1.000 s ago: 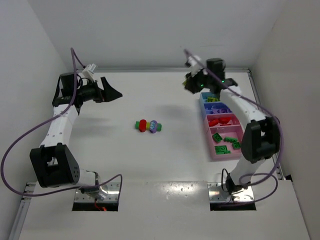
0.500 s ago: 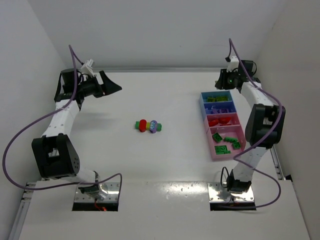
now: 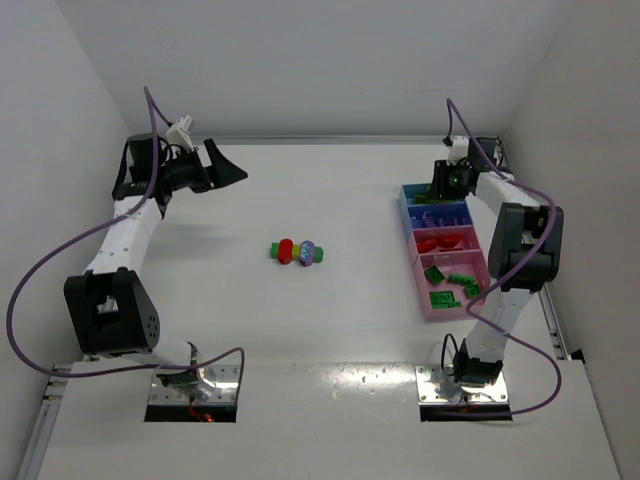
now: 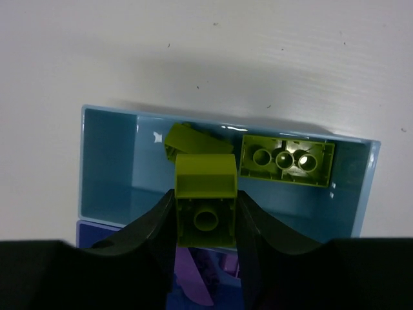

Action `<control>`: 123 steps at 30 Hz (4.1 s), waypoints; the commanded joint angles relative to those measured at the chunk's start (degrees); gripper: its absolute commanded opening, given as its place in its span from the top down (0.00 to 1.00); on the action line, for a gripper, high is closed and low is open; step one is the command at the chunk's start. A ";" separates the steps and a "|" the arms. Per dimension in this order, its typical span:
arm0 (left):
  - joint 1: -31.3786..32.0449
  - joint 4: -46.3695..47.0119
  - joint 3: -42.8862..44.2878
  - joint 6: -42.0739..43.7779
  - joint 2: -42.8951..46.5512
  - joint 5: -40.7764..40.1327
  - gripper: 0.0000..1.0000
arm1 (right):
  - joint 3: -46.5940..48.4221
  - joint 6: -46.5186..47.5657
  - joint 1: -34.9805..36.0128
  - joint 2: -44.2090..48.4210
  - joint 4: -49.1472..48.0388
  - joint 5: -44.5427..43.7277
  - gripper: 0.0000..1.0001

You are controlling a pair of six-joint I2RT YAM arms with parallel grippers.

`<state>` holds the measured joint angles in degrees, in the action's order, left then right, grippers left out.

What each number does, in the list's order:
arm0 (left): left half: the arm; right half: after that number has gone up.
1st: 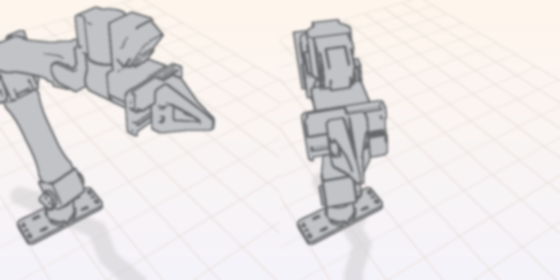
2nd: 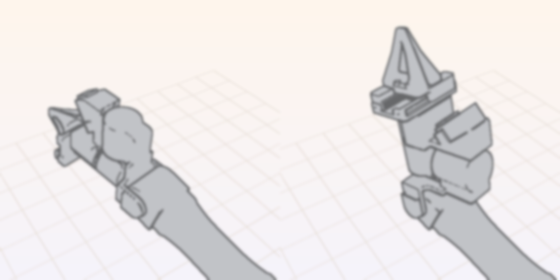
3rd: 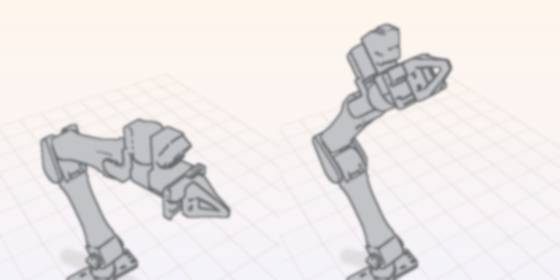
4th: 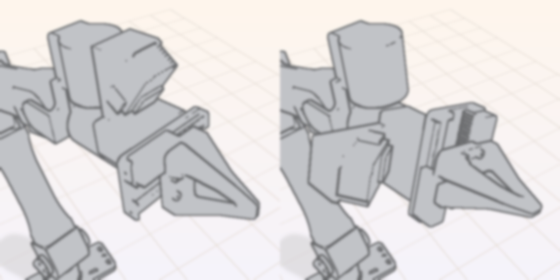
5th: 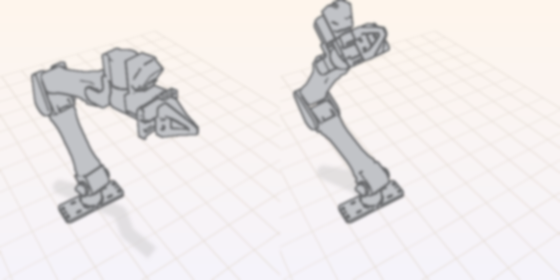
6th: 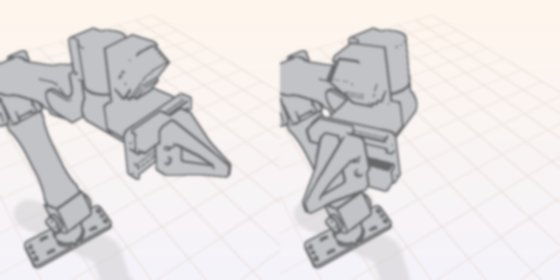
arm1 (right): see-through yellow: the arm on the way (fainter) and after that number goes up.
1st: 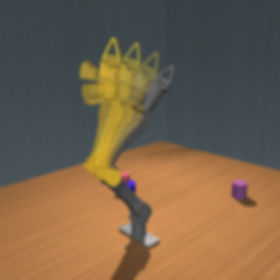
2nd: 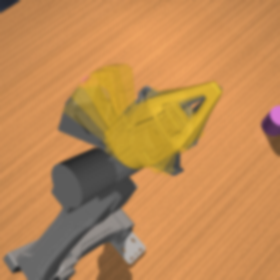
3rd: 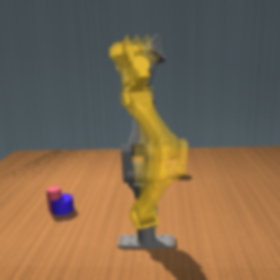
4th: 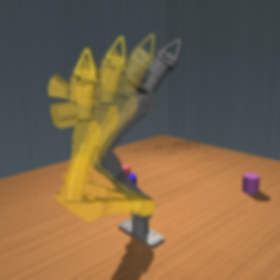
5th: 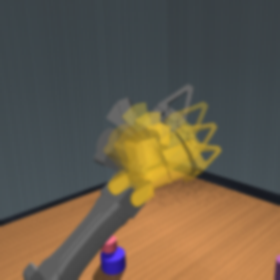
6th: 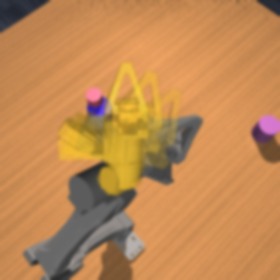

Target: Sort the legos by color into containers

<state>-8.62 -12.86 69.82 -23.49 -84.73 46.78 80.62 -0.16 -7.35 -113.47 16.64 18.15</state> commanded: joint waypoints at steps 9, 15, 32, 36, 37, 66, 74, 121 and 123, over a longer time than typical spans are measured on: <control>-0.16 9.66 -3.88 -4.96 1.85 7.14 0.00 | 0.67 2.19 1.55 3.26 -0.31 -1.63 0.34; 2.02 1.93 -0.78 6.46 0.18 16.77 0.00 | 2.36 5.51 5.94 12.64 4.01 5.21 0.34; 21.19 -34.16 2.07 94.91 -14.74 -12.78 0.26 | -15.76 12.21 9.38 38.49 11.31 17.69 0.34; 20.66 -35.30 6.46 97.48 -21.16 -9.17 0.29 | -16.37 12.20 8.76 39.64 13.41 18.59 0.34; 20.66 -35.30 7.25 97.49 -22.31 -8.04 0.29 | -16.37 12.20 8.76 39.64 13.41 18.06 0.34; 25.40 -24.85 -2.84 84.76 -9.68 1.99 0.88 | -18.04 -7.19 12.89 25.94 5.52 38.52 0.29; 30.41 -19.13 -5.22 75.43 -1.14 0.52 0.88 | -17.51 -15.83 18.86 20.57 -1.35 46.62 0.21; 37.62 2.91 28.05 20.89 -27.84 8.48 0.92 | -24.27 17.92 11.23 41.30 34.86 33.20 1.00; 38.94 5.90 28.97 18.40 -30.06 10.78 0.93 | -25.33 15.48 9.38 46.74 33.64 30.99 1.00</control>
<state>28.47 -13.26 95.64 6.35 -113.10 51.72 56.64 13.45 4.05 -71.79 48.31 53.30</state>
